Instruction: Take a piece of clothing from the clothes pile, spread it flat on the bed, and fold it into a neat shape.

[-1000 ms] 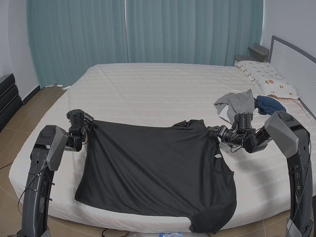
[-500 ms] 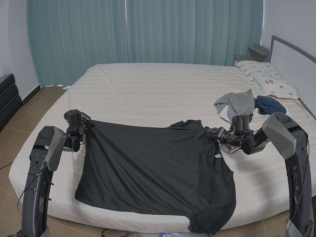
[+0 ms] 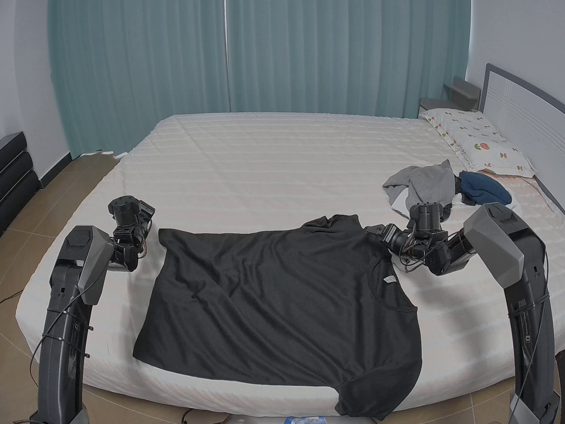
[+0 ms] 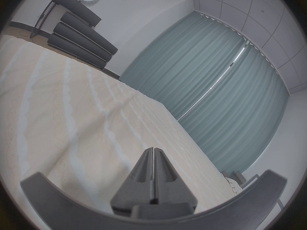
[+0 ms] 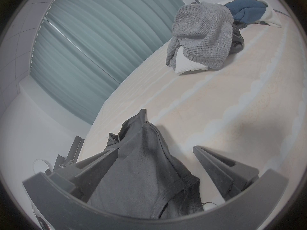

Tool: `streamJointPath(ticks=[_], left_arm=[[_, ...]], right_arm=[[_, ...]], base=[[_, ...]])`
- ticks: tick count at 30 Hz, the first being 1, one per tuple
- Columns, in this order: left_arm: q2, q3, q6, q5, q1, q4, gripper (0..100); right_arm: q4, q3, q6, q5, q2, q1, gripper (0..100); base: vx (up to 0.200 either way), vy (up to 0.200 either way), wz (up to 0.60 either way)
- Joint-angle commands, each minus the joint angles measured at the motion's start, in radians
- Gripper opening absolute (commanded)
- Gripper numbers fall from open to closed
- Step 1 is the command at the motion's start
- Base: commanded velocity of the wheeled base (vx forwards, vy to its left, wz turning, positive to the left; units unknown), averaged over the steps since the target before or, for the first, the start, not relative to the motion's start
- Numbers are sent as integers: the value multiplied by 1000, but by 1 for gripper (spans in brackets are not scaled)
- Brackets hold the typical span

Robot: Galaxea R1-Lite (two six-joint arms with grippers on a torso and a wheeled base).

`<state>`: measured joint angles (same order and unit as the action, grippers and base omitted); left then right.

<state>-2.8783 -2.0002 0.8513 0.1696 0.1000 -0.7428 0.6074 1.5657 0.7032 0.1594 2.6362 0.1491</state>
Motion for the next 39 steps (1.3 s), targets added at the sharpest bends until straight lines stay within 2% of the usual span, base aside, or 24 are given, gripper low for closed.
streamJointPath(ticks=[1,6,8,12,14,17,19,23,24,27,33,39], left_arm=[[8,11,3,1,-2,5,0],[39,58,8,1,0,0,0],[166,236,37,-4,1,-27,0],[353,518,83,-62,0,-121,0],[401,594,83,-87,-2,-153,0],[541,813,84,-191,-8,-199,0],[593,916,86,-216,-13,-202,0],[680,1130,86,-263,-19,-228,0],[686,1146,86,-268,-19,-231,0],[760,1344,84,-314,-22,-316,0],[835,1606,81,-361,-22,-448,0],[843,1775,81,-384,-34,-514,0]], right_arm=[[2,0,2,0,1,0,100],[-2,-12,2,0,-19,-14,100],[2,-98,2,3,-90,-33,100],[23,-266,7,17,-231,-42,100],[38,-326,7,22,-275,-42,100],[63,-518,15,75,-410,-39,100],[68,-596,30,92,-466,-39,100],[107,-721,47,72,-524,-39,100],[114,-731,50,71,-528,-39,100],[222,-869,101,58,-584,-26,100],[313,-1073,110,57,-630,-14,100],[457,-1198,119,66,-602,-16,100]], base=[[0,0,0],[0,0,0],[0,0,0],[0,0,0],[0,0,0],[0,0,0],[0,0,0],[0,0,0],[0,0,0],[0,0,0],[0,0,0],[-200,0,0]])
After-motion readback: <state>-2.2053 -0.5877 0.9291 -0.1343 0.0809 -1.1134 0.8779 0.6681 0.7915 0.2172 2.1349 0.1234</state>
